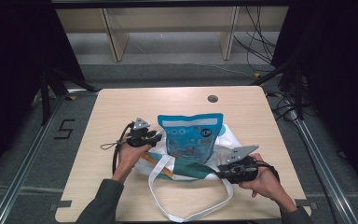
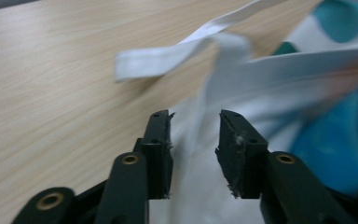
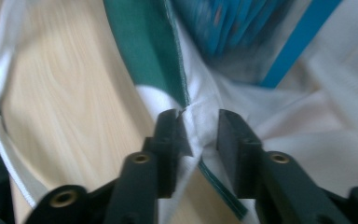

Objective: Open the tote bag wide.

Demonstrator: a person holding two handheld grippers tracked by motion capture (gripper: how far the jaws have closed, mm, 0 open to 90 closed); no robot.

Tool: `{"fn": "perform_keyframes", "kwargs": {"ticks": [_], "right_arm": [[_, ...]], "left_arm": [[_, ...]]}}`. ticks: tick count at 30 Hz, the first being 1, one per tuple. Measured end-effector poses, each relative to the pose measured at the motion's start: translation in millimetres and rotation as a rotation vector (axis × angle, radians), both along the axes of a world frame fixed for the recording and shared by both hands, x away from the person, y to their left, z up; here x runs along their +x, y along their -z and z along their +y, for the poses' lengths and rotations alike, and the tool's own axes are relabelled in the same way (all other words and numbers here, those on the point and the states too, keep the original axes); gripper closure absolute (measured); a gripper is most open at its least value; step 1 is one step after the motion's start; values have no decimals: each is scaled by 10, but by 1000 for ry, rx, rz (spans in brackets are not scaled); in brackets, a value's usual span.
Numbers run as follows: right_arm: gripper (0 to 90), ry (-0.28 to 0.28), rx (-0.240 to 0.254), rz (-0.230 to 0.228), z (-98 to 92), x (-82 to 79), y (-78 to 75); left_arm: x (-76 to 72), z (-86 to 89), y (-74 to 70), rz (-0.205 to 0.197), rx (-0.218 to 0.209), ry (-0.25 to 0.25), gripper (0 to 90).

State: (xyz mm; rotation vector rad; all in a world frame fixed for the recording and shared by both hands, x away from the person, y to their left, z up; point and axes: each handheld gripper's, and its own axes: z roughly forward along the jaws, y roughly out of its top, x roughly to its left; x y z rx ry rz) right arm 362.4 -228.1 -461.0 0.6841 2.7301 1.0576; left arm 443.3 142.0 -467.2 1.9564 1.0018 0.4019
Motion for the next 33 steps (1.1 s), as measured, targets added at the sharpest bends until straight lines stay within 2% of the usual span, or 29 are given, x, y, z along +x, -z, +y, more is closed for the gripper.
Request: {"fn": "perform_keyframes", "kwargs": {"ticks": [1, 2, 3, 5, 6, 8, 10, 13, 14, 15, 16, 17, 18, 20, 21, 24, 25, 26, 27, 28, 30, 32, 33], "right_arm": [[623, -1, 30, -17, -24, -16, -71], [604, 0, 52, -34, -45, -24, -128], [581, 8, 66, -46, -69, -29, -196], [544, 41, 103, -82, -114, -22, -305], [542, 63, 117, -83, -146, -19, -356], [537, 77, 143, -126, -219, 4, -428], [537, 142, 167, -132, -264, 13, -472], [538, 180, 144, -177, -322, 114, -486], [540, 192, 141, -164, -316, 145, -475], [542, 197, 137, -157, -300, 187, -461], [540, 201, 122, -158, -285, 225, -453], [529, 194, 85, -173, -248, 289, -433], [519, 198, 67, -188, -207, 335, -406], [507, 194, 50, -174, -145, 410, -378], [513, 189, 53, -165, -107, 452, -360], [620, 144, 52, -140, 1, 549, -301], [670, 122, 33, -115, 42, 575, -273], [723, 111, 21, -136, 65, 602, -241], [756, 105, -18, -122, 80, 616, -232], [795, 125, -21, -124, 97, 624, -205], [833, 137, -12, -168, 80, 659, -221], [847, 185, 5, -189, 50, 720, -290], [850, 215, 25, -221, 38, 772, -309]], "left_arm": [[-87, 7, -53, -13, -16, 1, 592], [-164, 33, -108, -26, -10, 17, 572], [-224, 33, -140, -20, -35, 18, 555], [-382, 45, -215, -20, -112, 47, 526], [-444, 41, -244, -24, -120, 70, 524], [-566, 8, -279, -4, -154, 118, 504], [-671, -39, -287, 5, -155, 155, 482], [-790, -97, -269, 10, -141, 201, 449], [-819, -118, -260, 4, -129, 211, 438], [-827, -134, -247, -20, -104, 222, 425], [-817, -155, -224, -51, -54, 238, 416], [-806, -176, -203, -49, -43, 233, 414], [-792, -180, -193, -39, -33, 243, 419], [-803, -218, -163, -5, -71, 247, 442], [-828, -243, -158, -22, -61, 253, 440], [-846, -289, -148, -51, 17, 287, 471], [-847, -293, -133, -69, 26, 285, 497], [-841, -287, -112, -74, 46, 305, 535], [-846, -284, -75, -69, 64, 308, 565], [-854, -275, -41, -78, 96, 313, 612], [-876, -271, 35, -49, 87, 302, 664], [-921, -252, 81, -48, 155, 325, 699], [-941, -250, 109, -54, 195, 334, 738]]}}
